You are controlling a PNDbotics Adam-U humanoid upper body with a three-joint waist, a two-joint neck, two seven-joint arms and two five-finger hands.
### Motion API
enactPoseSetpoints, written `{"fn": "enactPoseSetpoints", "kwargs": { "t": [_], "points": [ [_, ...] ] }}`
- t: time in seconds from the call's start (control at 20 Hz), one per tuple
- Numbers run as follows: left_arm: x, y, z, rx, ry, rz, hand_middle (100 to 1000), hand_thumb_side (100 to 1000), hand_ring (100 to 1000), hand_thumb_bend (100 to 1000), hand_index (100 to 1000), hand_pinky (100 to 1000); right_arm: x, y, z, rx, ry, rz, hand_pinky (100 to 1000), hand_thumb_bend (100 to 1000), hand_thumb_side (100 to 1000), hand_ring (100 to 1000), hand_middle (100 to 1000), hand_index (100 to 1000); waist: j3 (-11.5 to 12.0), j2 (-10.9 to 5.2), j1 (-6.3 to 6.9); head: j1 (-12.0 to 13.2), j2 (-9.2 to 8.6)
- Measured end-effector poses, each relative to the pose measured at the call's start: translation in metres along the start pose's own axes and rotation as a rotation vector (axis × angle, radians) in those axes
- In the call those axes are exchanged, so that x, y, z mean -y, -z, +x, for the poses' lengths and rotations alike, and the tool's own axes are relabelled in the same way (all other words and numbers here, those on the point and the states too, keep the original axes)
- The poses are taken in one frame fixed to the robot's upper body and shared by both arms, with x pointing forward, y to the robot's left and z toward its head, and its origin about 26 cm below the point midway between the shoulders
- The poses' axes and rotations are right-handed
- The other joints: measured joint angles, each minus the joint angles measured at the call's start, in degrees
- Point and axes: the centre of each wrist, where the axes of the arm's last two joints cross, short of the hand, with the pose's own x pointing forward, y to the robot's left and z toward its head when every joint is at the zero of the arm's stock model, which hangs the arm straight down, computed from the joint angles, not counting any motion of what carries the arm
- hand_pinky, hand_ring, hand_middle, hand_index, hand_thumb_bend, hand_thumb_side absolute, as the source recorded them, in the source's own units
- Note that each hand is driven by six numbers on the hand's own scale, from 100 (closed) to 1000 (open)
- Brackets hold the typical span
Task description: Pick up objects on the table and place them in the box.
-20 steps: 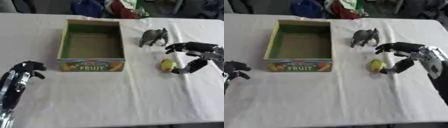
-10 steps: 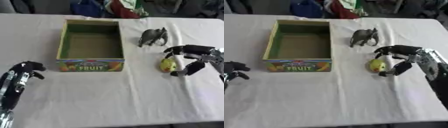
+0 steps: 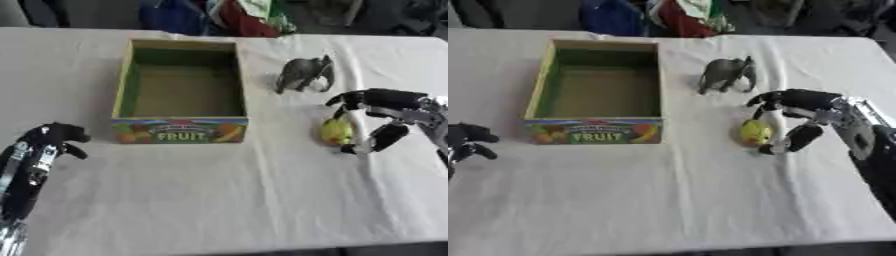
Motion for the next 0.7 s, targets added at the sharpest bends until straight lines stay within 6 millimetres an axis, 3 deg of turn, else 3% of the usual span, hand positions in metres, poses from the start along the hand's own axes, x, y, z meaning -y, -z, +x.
{"fn": "enactPoseSetpoints", "kwargs": {
  "t": [0.3,0.7],
  "points": [
    [0.0000,0.0000,0.0000,0.000,0.000,0.000,555,805,674,100,680,540,0.0012,0.0007,0.0008,0.035,-0.020,-0.034,851,293,399,901,863,590,0.0,0.04,-0.03,0.0,0.02],
    [0.0001,0.0000,0.0000,0.000,0.000,0.000,555,806,675,100,680,540,0.0057,0.0022,0.0032,0.090,-0.046,-0.097,818,100,299,867,813,425,0.0,0.05,-0.05,0.0,0.02]
  ]
}}
